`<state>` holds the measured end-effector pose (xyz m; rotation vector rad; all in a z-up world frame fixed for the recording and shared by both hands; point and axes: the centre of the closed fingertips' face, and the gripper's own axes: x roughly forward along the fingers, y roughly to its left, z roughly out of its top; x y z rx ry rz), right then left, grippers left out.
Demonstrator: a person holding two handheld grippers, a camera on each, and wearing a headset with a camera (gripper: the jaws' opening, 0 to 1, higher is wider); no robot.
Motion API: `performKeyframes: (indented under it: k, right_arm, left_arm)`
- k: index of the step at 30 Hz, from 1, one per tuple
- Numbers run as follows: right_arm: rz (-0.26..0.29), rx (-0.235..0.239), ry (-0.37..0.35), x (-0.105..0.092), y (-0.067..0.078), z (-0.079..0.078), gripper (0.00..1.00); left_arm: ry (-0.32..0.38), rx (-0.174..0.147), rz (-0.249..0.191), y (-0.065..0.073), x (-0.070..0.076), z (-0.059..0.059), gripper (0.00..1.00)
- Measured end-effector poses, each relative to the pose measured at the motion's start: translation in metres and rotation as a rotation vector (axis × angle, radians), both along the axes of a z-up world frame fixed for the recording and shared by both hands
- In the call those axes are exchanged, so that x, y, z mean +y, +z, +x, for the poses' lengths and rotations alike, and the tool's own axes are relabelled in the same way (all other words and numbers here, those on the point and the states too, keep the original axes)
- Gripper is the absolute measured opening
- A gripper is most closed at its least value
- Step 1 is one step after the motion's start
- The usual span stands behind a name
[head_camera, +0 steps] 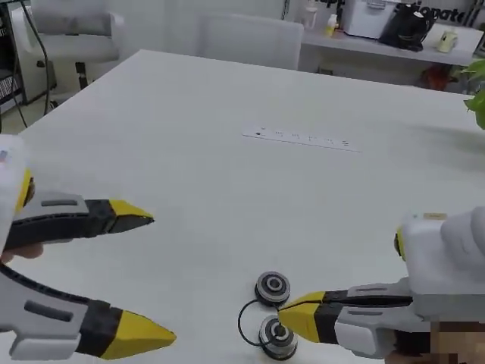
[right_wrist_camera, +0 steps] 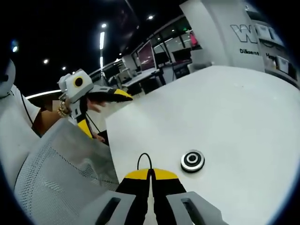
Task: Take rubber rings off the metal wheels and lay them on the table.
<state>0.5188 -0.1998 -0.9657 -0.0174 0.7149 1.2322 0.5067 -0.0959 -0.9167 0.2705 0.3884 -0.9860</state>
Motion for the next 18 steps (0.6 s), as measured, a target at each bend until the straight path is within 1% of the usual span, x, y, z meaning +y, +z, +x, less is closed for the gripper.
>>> performKeyframes:
  k: [2,4,6,9,13,18]
  right_arm:
    - [0.006,-0.005,0.007,0.003,0.003,-0.002,0.0]
    - [0.016,-0.008,0.012,0.006,0.006,-0.003,0.0]
    - [0.023,-0.009,0.021,0.009,0.007,-0.005,0.0]
    - [0.016,-0.015,0.031,0.011,0.006,-0.007,0.0]
    - [0.013,-0.02,0.037,0.014,0.006,-0.008,0.0]
    - [0.008,-0.02,0.05,0.017,0.005,-0.01,0.0]
  left_arm:
    - [0.025,0.018,-0.007,-0.007,0.005,-0.005,0.77]
    - [0.044,0.028,-0.012,-0.014,0.007,-0.009,0.78]
    - [0.06,0.041,-0.014,-0.02,0.008,-0.012,0.78]
    - [0.071,0.059,-0.014,-0.027,0.007,-0.017,0.79]
    - [0.078,0.07,-0.018,-0.031,0.002,-0.022,0.8]
    - [0.084,0.085,-0.035,-0.032,0.002,-0.023,0.8]
